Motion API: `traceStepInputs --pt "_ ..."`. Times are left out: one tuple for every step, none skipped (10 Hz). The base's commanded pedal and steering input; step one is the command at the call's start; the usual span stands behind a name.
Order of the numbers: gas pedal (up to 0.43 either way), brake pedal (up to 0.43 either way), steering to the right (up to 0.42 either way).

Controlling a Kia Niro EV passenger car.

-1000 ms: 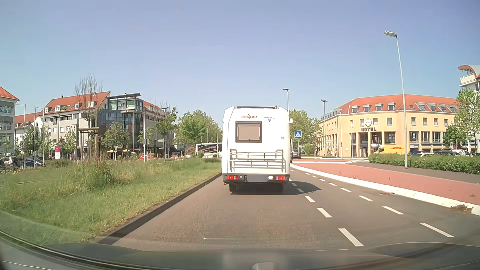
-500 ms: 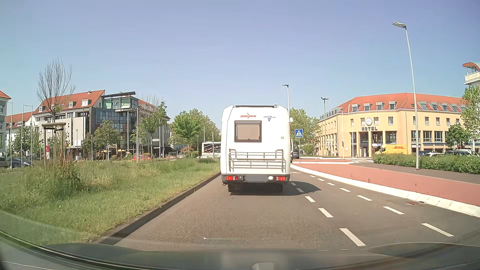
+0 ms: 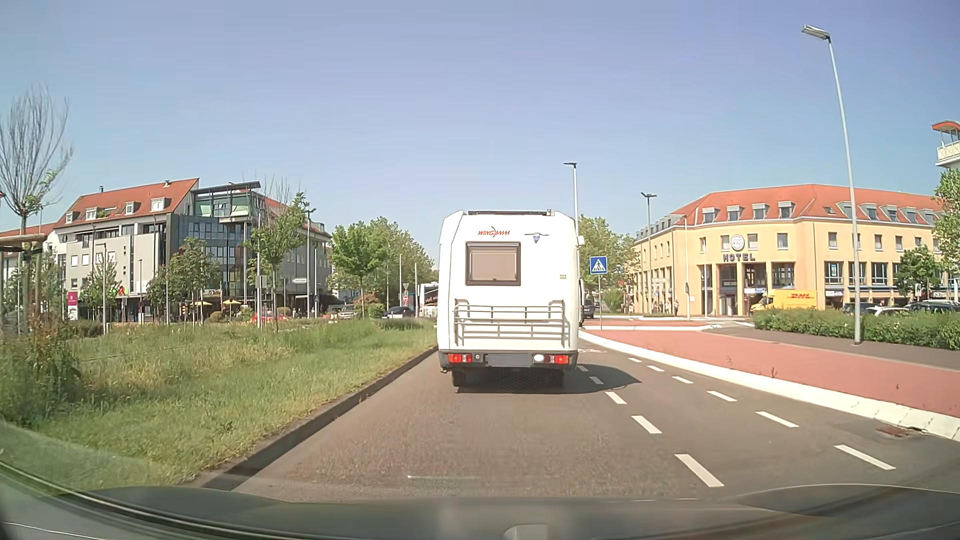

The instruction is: Follow the waypoints while adhering to traffic rules and regulations

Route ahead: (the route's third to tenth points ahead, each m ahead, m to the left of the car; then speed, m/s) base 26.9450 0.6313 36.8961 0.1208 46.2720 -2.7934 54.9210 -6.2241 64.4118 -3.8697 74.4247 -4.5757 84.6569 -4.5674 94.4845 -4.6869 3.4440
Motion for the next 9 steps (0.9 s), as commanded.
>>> traceStepInputs --pt "0.000 0.091 0.028" --pt "0.000 0.091 0.028" --pt "0.000 0.091 0.028" --pt "0.000 0.091 0.028" --pt "0.000 0.018 0.028" --pt "0.000 0.000 0.028" --pt "0.000 0.000 0.027" --pt "0.000 0.000 0.024" --pt "0.000 0.000 0.023"
